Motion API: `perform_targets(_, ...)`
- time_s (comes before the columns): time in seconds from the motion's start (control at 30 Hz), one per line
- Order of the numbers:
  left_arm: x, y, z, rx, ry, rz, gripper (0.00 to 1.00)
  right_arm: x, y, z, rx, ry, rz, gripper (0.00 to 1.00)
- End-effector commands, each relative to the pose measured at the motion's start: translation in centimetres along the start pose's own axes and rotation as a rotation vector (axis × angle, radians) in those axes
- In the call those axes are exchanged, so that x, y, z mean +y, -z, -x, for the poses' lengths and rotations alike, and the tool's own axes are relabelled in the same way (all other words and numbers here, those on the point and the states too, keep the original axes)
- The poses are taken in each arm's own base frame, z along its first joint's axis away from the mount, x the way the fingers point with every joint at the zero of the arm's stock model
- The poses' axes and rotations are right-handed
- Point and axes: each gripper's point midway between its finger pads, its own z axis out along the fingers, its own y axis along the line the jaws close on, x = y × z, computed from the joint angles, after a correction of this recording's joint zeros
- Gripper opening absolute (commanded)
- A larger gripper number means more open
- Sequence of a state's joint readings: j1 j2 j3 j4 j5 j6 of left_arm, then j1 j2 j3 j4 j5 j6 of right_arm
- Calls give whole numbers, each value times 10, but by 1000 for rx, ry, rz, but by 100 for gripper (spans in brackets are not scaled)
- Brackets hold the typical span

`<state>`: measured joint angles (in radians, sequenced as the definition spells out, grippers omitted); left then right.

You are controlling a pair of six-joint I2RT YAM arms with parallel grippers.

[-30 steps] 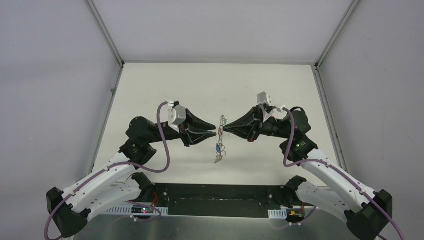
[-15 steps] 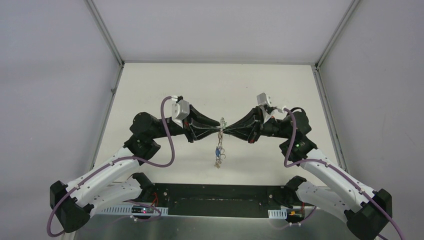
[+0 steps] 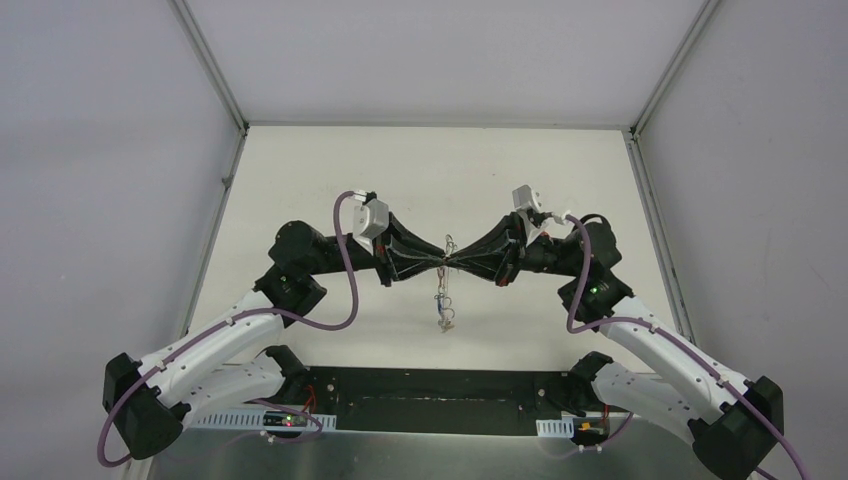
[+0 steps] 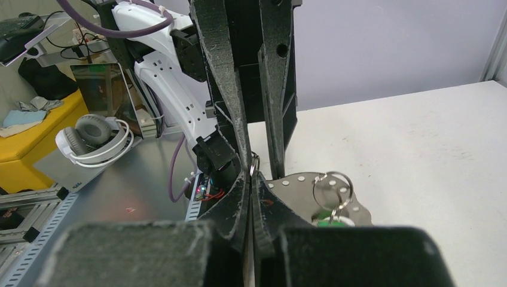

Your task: Put the keys on the keyring

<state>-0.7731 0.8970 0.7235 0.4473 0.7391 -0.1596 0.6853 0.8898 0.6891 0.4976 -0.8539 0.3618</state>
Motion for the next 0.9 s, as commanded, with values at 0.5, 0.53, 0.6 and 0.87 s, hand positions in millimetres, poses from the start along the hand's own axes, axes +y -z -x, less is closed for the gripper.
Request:
perform_targets(0.5,-3,0,31,57,-7,35,0,-7,9,21,-63,47,-129,75)
perform_targets(0.53,-2,1,31,72,5,45,0,-6,10,20,-58,42,-131,75)
perform_targets(0.6,1,4,26,119,39,77,0,-5,12,17,-45,28,-137,75)
perform_targets(0.87,10,10,21,227,96,160,0,-23,15,13,-12,20,-235,83)
